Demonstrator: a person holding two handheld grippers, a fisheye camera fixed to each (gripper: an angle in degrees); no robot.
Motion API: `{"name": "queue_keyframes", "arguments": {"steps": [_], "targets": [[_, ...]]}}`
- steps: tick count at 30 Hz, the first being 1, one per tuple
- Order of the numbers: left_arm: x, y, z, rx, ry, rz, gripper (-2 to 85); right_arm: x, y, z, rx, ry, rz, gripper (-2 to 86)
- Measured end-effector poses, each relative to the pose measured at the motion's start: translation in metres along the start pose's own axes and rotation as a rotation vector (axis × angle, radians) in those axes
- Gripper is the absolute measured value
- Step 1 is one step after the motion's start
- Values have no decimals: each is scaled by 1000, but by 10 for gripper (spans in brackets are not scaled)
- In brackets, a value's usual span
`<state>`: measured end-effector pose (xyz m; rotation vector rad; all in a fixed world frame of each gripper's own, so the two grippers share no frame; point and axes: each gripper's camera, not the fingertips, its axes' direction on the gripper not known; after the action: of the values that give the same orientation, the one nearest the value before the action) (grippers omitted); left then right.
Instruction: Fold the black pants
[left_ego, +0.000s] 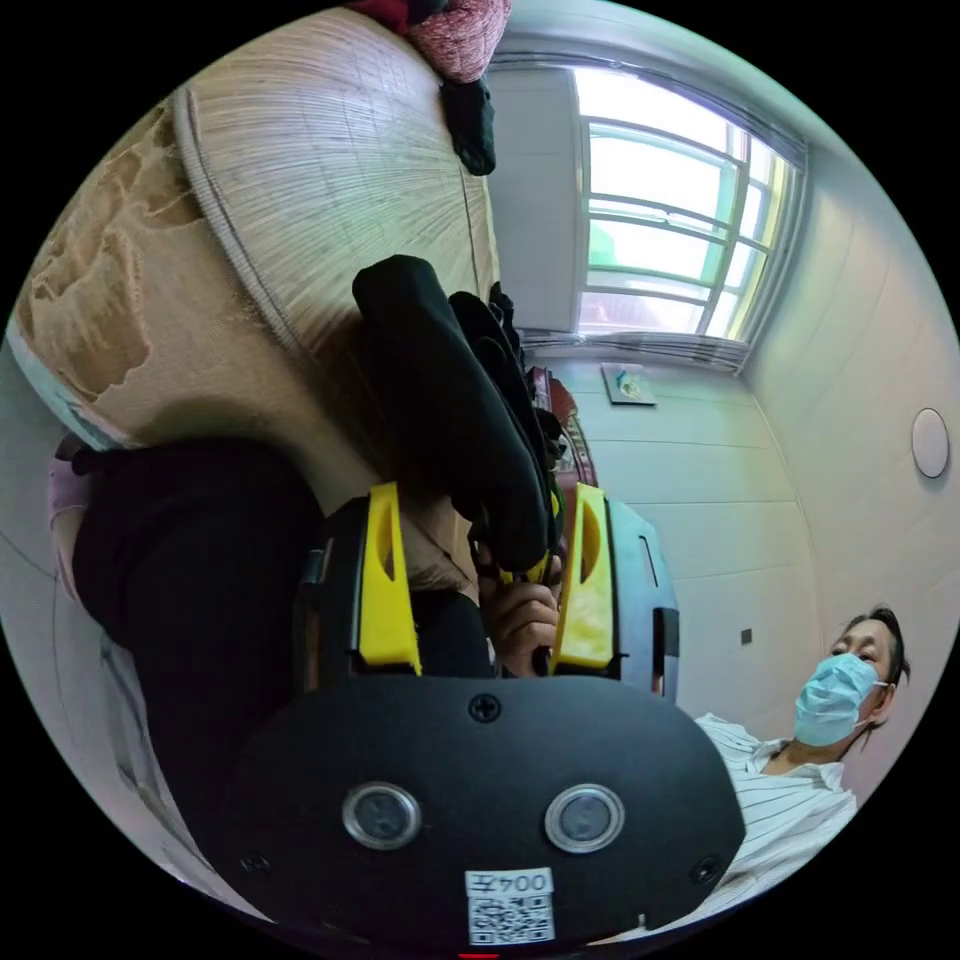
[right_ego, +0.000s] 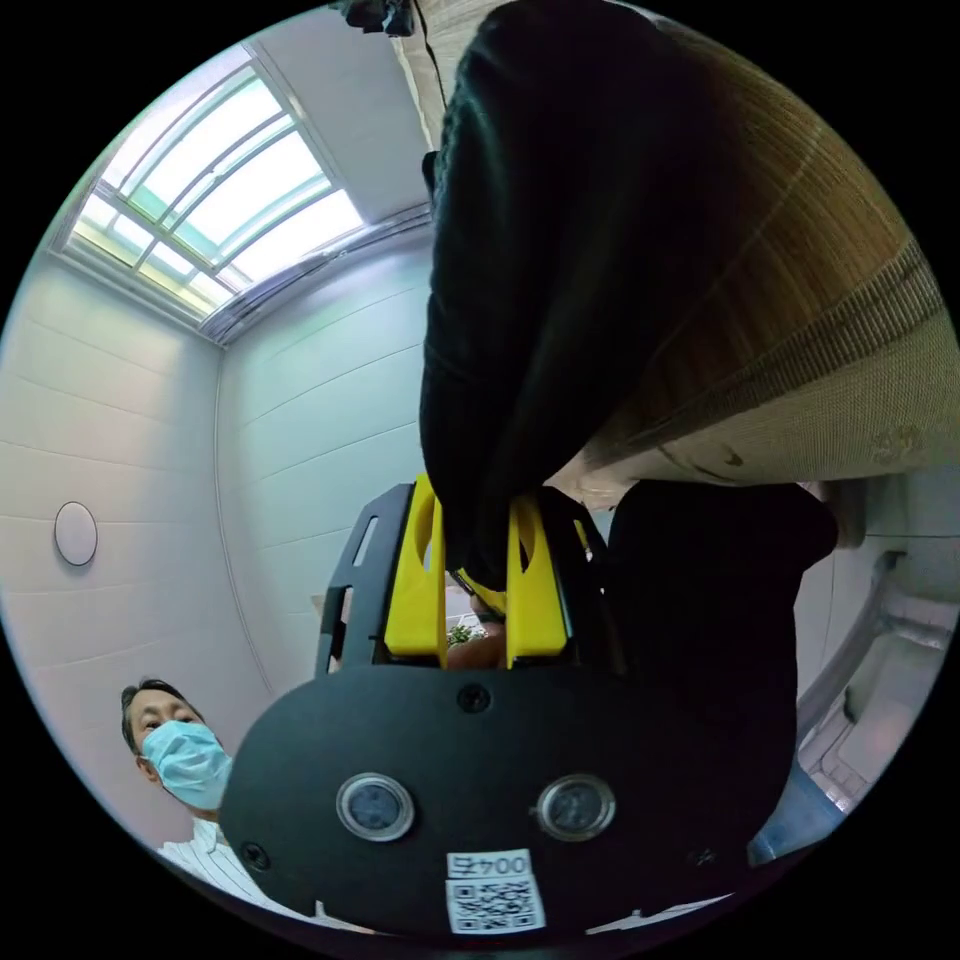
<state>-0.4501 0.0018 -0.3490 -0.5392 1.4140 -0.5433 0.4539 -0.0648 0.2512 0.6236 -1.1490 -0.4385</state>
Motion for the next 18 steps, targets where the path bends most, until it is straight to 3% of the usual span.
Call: {"name": "queue_keyframes", "arguments": {"steps": [9, 14, 18], "targets": [[-14, -23, 107, -123, 29, 27, 295, 13, 2, -15, -134, 29, 15, 96], [-24, -28, 155, -181, -146, 24, 233, 11, -2, -14, -159, 110, -13, 97], [-38, -34, 167, -194, -152, 0, 194, 7, -5, -9, -188, 169, -36, 105]]}}
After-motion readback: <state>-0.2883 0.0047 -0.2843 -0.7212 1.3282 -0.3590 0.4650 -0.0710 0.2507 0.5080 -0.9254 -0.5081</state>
